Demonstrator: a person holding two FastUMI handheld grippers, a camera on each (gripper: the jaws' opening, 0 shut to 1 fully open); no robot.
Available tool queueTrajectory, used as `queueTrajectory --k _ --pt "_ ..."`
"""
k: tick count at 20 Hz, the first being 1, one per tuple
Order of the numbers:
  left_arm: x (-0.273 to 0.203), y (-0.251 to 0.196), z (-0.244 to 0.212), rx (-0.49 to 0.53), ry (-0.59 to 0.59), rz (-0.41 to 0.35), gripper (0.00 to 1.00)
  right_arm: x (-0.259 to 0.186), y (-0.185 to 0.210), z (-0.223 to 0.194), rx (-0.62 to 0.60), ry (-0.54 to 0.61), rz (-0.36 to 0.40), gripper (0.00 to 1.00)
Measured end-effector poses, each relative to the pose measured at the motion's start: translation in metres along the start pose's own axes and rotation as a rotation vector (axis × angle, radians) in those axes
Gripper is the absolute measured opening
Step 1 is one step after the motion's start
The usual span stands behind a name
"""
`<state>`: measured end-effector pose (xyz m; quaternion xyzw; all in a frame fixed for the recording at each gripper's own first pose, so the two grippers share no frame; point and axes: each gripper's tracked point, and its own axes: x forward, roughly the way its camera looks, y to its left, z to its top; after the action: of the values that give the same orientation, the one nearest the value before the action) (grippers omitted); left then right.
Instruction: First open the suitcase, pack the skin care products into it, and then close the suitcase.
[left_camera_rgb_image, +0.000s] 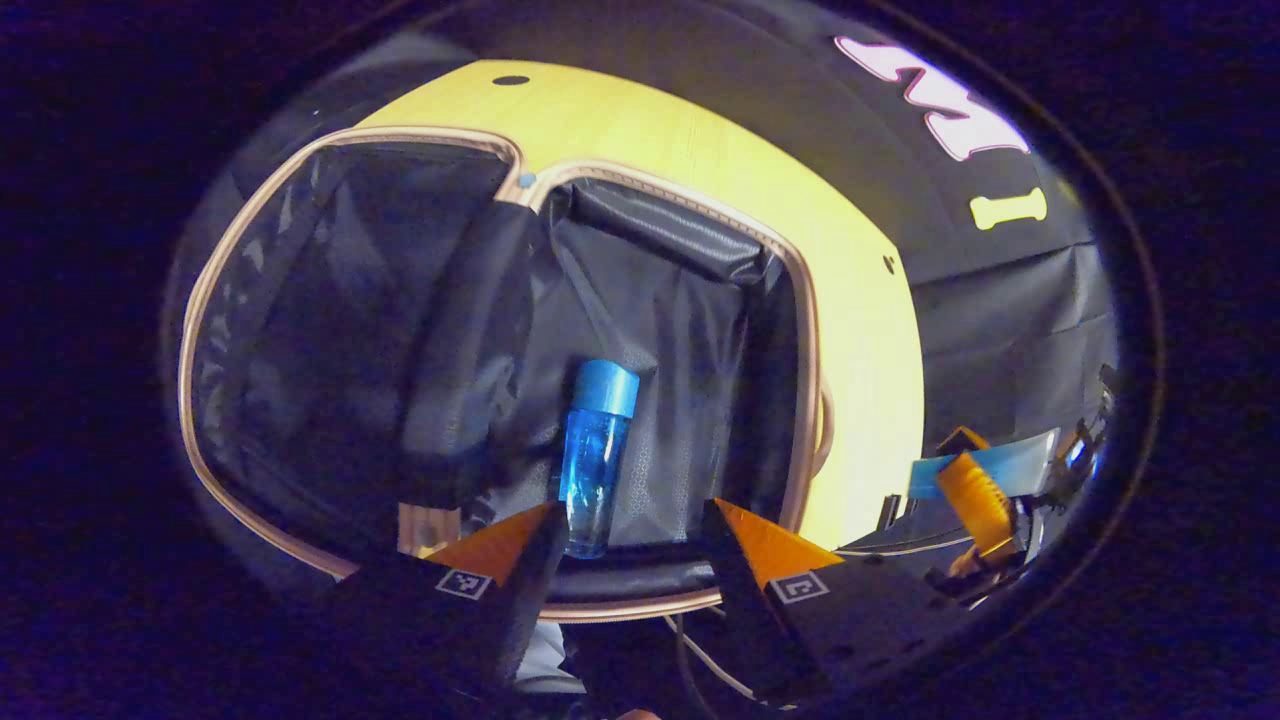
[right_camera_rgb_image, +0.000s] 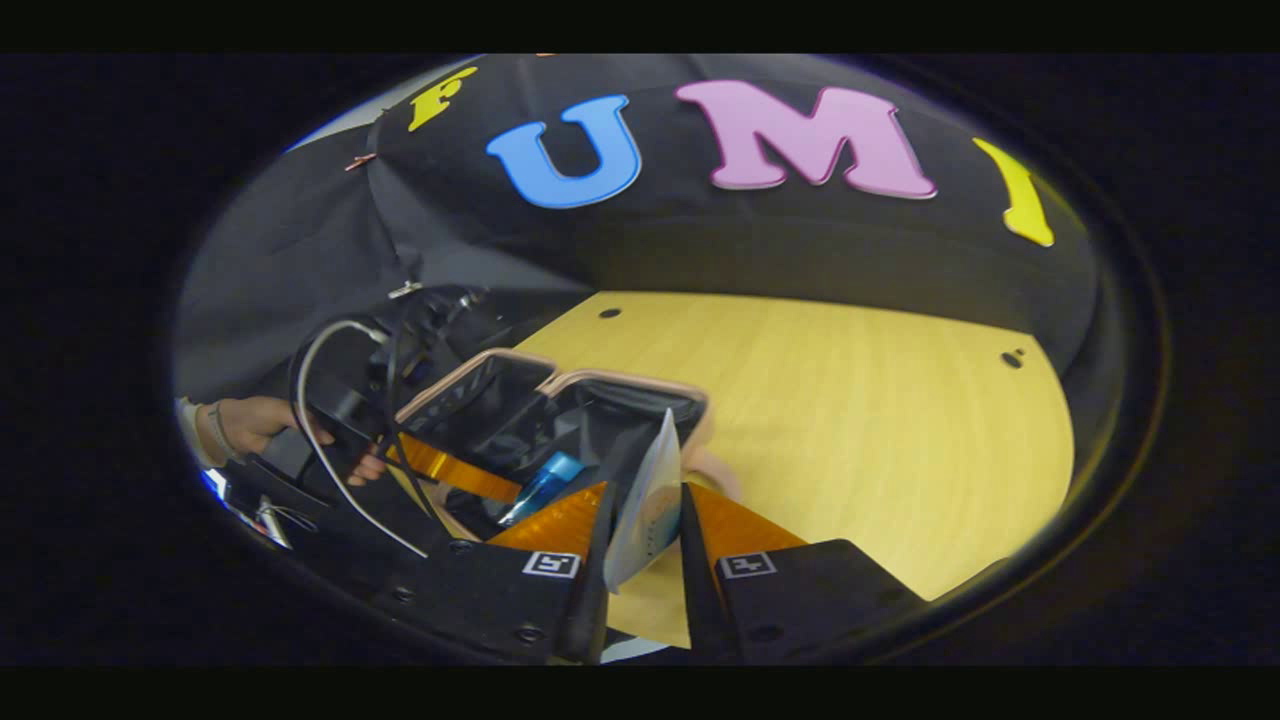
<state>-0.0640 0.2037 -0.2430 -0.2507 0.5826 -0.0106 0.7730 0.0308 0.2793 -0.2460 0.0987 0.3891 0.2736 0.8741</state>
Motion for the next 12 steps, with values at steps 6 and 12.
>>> queueTrajectory --k 6,12 --pt "-0.081 0.084 0.015 -0.03 -0.152 0.084 0.85 0.078 0.053 -0.055 0.118 0.253 0.072 0.35" --pt "-0.107 0.154 -0.002 -0.243 -0.205 0.123 0.85 0.12 0.047 -0.129 0.238 0.571 -0.055 0.36"
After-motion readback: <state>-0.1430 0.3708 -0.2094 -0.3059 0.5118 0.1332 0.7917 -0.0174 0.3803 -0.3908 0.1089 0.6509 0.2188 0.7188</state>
